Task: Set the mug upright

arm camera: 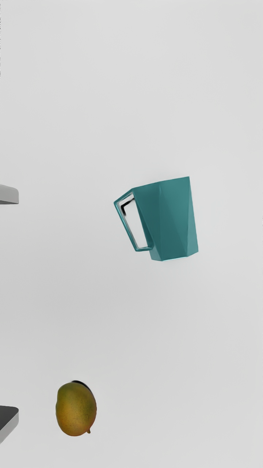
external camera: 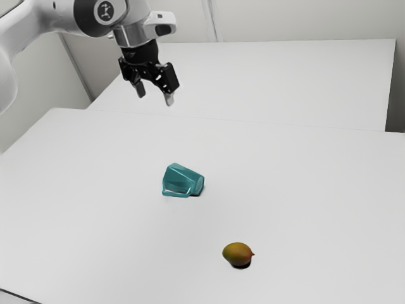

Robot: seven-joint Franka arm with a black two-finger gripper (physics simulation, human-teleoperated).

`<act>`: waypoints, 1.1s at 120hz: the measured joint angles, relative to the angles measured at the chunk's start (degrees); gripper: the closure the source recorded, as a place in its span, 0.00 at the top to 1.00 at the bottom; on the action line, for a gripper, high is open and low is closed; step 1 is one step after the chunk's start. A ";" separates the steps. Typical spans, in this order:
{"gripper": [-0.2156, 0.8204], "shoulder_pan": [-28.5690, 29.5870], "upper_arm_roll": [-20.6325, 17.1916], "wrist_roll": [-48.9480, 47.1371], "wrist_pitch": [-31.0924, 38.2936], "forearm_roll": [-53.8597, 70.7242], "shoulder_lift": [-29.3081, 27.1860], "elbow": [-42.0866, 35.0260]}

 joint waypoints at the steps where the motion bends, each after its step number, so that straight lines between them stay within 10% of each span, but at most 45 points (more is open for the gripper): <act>1: 0.79 0.18 0.00 0.00 0.04 0.00 0.00 0.00; 87: 0.79 14.70 -0.37 4.58 10.12 -13.02 1.70 -14.36; 132: 0.79 22.17 -0.40 19.37 16.23 -27.51 13.63 -15.52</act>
